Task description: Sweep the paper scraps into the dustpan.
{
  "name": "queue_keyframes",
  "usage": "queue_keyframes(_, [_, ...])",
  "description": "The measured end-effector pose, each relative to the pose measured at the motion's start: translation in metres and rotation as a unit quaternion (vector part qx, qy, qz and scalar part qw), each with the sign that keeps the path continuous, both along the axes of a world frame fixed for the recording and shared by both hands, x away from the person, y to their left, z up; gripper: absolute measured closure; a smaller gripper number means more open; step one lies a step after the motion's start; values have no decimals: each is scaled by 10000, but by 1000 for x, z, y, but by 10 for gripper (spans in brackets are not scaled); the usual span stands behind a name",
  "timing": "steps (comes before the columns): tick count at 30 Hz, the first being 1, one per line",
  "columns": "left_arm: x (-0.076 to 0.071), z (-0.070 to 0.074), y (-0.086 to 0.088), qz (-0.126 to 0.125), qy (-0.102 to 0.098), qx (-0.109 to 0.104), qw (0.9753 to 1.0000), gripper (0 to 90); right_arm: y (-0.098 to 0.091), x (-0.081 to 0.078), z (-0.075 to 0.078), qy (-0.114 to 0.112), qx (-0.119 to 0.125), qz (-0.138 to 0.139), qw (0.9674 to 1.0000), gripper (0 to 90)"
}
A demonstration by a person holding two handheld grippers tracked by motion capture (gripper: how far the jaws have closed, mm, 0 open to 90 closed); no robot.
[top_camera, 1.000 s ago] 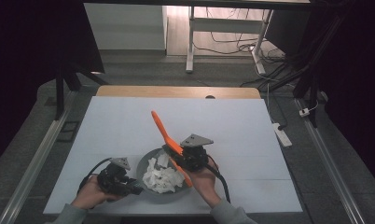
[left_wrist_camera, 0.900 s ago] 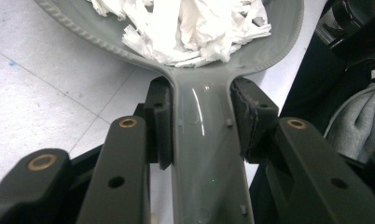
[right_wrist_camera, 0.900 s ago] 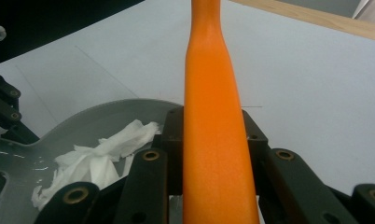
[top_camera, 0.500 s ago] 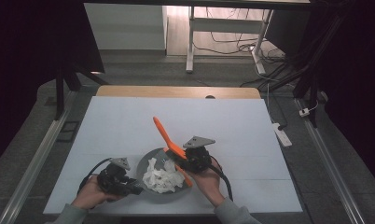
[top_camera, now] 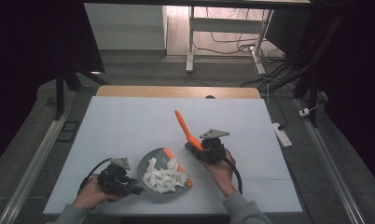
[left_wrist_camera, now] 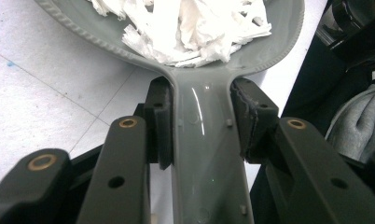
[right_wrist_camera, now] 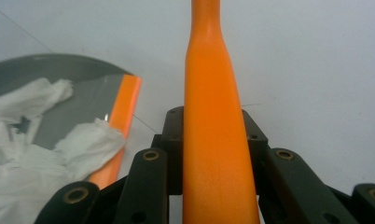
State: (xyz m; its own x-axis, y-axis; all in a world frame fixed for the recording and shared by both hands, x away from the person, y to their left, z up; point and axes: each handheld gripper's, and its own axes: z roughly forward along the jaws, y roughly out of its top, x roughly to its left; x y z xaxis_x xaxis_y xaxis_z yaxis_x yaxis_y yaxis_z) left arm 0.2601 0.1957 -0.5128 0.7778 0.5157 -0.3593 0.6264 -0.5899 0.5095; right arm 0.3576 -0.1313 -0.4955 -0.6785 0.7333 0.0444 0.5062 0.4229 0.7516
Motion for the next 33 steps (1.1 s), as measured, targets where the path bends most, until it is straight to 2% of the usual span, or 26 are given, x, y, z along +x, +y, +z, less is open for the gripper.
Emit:
queue_keyframes(5, [0,0,-1,9,-8,3,10000,613,19,-6,-8,6,-66,225,9997,707])
queue_keyframes(10, [0,0,-1,9,-10,-4,10000,612,43,-25,-10,-45,-1,524,9986,707])
queue_keyframes(12, [0,0,-1,15,-22,-11,10000,613,50,-33,-7,-165,32,658,9977,707])
queue_keyframes(14, [0,0,-1,18,-21,-24,10000,613,55,-38,-2,-53,287,837,9961,707])
queue_keyframes(17, [0,-1,-1,26,-25,-46,10000,612,62,-45,7,-285,233,1004,9943,707])
queue_keyframes(24, [0,-2,-1,34,-27,-85,10000,612,48,-41,20,-541,439,879,9937,707])
queue_keyframes(33, [0,-2,-1,41,-42,-90,9999,612,36,-36,29,-529,606,751,9939,707])
